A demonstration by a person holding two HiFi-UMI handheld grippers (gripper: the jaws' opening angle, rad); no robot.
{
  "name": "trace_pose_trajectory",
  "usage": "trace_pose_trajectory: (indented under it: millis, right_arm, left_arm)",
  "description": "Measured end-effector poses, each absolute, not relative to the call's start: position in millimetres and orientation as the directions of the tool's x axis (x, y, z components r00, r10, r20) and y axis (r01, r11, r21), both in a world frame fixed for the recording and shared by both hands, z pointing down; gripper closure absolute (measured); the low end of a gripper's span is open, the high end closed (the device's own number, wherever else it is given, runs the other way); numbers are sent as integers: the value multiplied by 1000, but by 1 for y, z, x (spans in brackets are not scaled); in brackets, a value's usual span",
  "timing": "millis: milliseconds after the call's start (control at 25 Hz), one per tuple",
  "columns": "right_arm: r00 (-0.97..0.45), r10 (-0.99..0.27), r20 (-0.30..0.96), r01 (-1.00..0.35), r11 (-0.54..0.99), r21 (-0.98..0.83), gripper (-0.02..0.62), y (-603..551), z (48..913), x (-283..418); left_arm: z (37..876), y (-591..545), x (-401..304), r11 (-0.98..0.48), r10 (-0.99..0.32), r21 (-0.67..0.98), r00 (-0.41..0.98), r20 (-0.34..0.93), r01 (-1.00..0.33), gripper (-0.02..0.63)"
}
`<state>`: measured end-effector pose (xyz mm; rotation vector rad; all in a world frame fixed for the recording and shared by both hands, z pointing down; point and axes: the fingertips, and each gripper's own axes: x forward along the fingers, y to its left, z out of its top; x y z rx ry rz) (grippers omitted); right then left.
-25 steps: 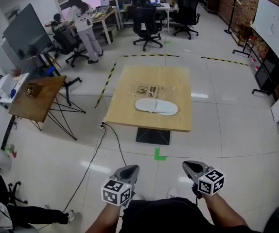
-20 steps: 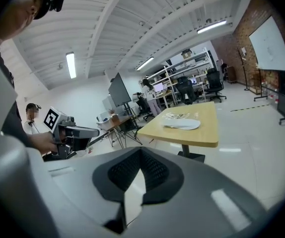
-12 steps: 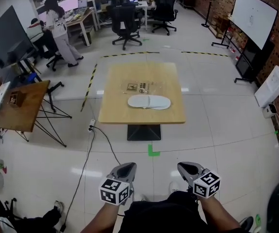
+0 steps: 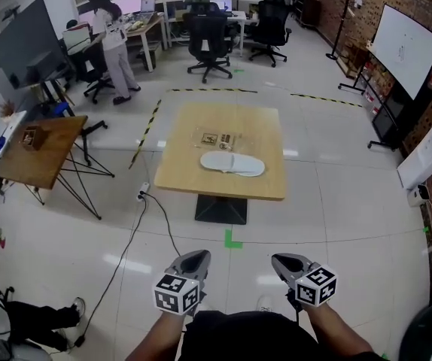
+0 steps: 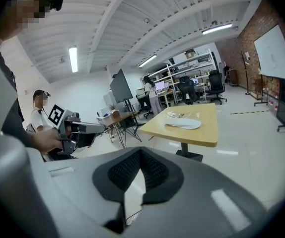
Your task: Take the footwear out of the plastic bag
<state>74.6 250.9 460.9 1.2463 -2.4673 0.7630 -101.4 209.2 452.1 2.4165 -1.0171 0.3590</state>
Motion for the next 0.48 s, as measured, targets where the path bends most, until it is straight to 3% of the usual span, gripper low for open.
trace_pose_trajectory:
  millis: [480]
  right_arm:
    - [-630, -643, 436, -776, 506, -377, 595, 256, 464, 89]
  left_arm:
    - [455, 229, -73, -604, -572, 323, 679, 461, -728, 598]
